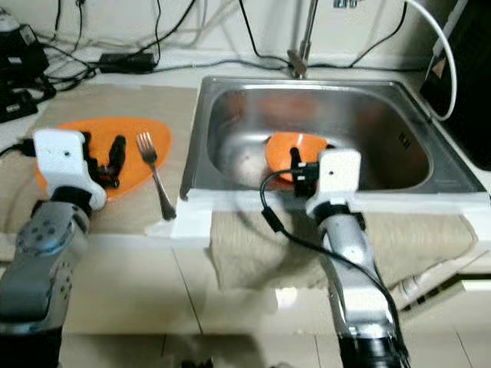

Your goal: Kitchen organization

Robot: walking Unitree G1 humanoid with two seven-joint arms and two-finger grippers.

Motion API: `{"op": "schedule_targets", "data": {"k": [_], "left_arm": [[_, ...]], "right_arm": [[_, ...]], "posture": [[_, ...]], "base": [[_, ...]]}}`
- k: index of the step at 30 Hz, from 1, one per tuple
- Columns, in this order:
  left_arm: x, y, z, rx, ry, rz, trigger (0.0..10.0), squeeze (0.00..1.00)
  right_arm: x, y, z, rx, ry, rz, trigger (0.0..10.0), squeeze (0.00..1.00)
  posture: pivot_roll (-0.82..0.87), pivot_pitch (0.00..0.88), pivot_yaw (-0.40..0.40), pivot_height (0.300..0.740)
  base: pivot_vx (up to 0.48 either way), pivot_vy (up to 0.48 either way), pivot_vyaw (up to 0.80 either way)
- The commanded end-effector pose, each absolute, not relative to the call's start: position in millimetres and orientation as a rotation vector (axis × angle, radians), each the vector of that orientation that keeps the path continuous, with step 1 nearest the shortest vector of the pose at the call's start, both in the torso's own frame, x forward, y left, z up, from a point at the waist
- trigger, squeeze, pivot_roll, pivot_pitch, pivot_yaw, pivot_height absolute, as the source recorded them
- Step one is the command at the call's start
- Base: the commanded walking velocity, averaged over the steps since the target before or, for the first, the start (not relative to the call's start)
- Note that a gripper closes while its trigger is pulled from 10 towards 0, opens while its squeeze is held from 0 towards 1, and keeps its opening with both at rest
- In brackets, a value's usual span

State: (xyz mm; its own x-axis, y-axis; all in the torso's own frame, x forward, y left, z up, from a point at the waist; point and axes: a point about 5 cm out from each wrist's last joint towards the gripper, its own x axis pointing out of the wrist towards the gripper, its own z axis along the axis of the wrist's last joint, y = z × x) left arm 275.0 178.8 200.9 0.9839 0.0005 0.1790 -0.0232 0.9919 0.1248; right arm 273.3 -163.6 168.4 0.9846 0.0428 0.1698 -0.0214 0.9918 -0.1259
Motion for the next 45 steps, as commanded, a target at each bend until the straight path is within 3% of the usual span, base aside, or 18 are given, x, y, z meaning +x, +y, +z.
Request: {"op": "schedule_targets", "data": {"k": [1,15,28,45], "left_arm": [[271.0,177.7,202.3,0.135,-0.187,-0.003,10.0,0.0],[258.0,176.4,187.6,0.114,-0.095,-0.014,10.0,0.0],[274.1,163.2,195.6,-0.122,0.05,-0.066,10.0,0.0],[304.9,172.5,204.6,-0.138,0.158,-0.067,10.0,0.0]], "right_arm": [[269.6,-168.6,172.6,-0.151,-0.176,0.006,10.0,0.0],[252.2,-170.9,172.7,-0.175,-0.135,-0.004,10.0,0.0],[250.0,-172.5,174.9,-0.191,-0.125,-0.007,10.0,0.0],[249.6,-170.5,176.4,-0.189,-0.129,-0.023,10.0,0.0]], "posture": [[0.04,0.0,0.014,0.74],[0.03,0.0,0.007,0.74],[0.01,0.0,0.009,0.74],[-0.02,0.0,0.032,0.74]], "base": [[0.0,0.0,0.0],[0.0,0.0,0.0],[0.0,0.0,0.0],[0.0,0.0,0.0]]}}
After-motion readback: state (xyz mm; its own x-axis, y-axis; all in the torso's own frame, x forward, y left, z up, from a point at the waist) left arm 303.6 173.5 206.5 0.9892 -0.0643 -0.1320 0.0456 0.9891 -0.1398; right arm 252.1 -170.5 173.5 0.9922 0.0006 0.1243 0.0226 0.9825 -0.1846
